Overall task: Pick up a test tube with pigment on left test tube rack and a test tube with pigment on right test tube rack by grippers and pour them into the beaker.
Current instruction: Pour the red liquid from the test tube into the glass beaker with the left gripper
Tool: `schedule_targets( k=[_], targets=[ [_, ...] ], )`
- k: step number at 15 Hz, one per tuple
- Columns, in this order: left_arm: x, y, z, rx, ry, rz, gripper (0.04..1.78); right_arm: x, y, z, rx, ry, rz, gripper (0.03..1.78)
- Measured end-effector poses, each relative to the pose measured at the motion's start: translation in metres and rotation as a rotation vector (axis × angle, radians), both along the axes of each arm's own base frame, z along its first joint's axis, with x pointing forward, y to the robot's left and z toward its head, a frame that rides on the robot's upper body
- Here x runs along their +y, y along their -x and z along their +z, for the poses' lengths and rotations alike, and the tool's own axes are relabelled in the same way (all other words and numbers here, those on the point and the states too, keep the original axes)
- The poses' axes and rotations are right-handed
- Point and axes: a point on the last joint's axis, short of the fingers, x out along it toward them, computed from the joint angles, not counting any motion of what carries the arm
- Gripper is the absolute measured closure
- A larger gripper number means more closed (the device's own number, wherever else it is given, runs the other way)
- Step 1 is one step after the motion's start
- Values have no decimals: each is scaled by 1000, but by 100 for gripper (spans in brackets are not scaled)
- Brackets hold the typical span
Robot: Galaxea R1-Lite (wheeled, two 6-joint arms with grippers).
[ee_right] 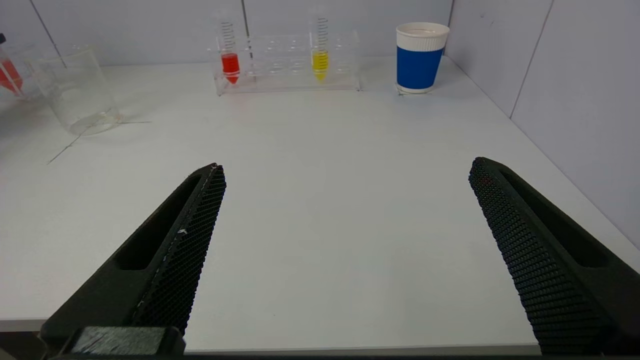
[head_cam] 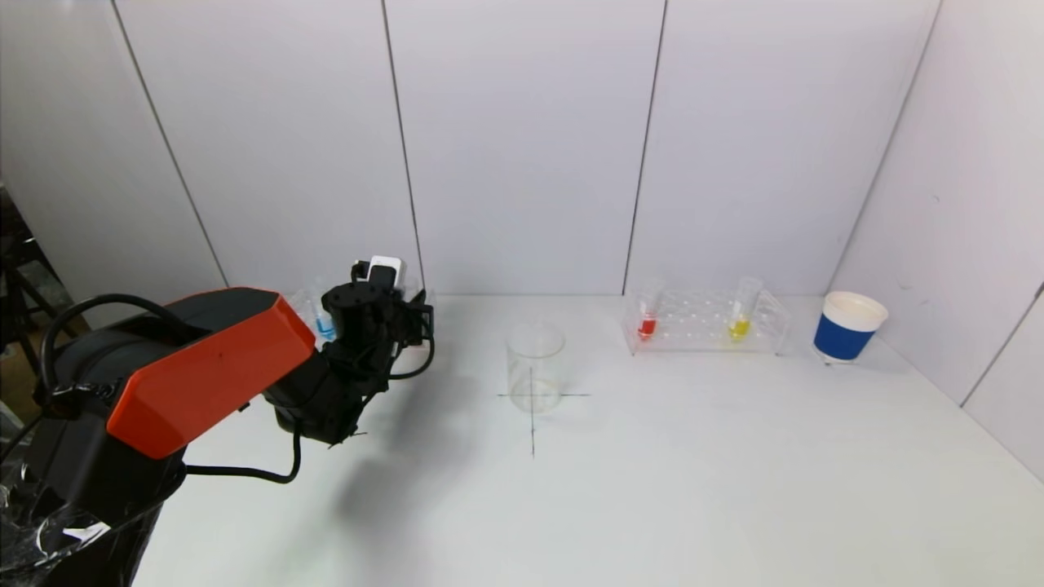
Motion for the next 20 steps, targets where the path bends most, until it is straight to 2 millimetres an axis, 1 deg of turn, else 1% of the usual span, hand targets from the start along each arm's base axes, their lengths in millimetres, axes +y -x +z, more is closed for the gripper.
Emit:
schedule_targets(
  k=[4, 6, 8, 13, 20],
  targets=[
    [1, 1, 6, -11, 4, 6, 137, 0, 0, 0, 0, 0, 0, 4],
    [3, 2, 13, -16, 4, 10, 137, 0, 0, 0, 0, 0, 0, 4],
    [4, 5, 26, -21, 7, 12, 137, 0, 0, 0, 0, 0, 0, 4],
    [8, 16, 73, -28, 8, 13, 137, 0, 0, 0, 0, 0, 0, 4],
    [9, 36, 163, -47, 14, 0, 137, 0, 0, 0, 0, 0, 0, 4]
  ],
)
